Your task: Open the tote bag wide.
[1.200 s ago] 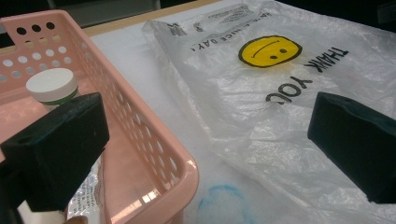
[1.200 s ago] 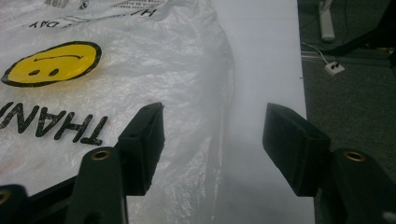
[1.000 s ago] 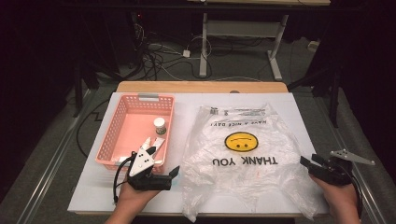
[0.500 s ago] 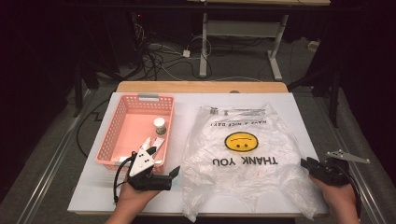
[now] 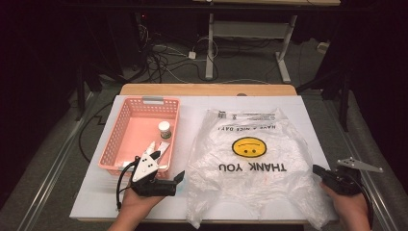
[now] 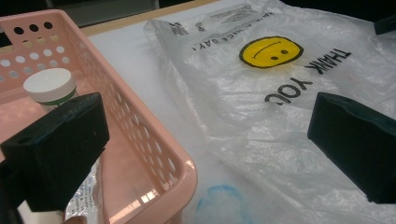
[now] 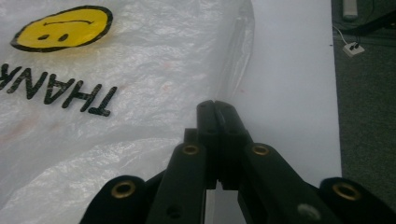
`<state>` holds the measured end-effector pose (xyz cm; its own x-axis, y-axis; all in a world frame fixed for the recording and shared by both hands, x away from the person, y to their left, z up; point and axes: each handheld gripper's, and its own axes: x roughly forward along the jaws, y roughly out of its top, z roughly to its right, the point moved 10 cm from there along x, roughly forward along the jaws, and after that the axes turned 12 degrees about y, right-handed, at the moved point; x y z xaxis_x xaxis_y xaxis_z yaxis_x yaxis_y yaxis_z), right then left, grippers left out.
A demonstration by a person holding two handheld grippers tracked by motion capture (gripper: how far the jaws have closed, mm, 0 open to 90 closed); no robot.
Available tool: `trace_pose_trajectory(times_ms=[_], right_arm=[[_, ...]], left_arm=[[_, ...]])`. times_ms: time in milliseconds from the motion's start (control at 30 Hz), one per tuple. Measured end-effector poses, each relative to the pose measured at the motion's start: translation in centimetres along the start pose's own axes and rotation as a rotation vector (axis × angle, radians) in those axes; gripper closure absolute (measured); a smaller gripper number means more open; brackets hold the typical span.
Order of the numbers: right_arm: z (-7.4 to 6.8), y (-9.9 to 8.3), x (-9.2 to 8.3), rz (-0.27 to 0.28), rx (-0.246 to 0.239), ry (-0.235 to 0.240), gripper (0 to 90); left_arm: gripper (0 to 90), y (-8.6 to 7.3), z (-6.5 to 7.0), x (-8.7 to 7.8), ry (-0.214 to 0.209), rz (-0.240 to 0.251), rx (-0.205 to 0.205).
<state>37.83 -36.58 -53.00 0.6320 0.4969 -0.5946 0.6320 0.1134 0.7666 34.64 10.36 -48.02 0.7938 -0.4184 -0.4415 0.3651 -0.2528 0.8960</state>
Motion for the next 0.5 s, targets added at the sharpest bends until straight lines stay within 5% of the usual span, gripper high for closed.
trace_pose_trajectory(times_ms=[500], right_arm=[[-4.6,-1.6,-2.0,0.007,-0.069,0.032,90.0]], left_arm=[[0.0,0.1,-0.4,-0.3,0.005,0.005,-0.014]])
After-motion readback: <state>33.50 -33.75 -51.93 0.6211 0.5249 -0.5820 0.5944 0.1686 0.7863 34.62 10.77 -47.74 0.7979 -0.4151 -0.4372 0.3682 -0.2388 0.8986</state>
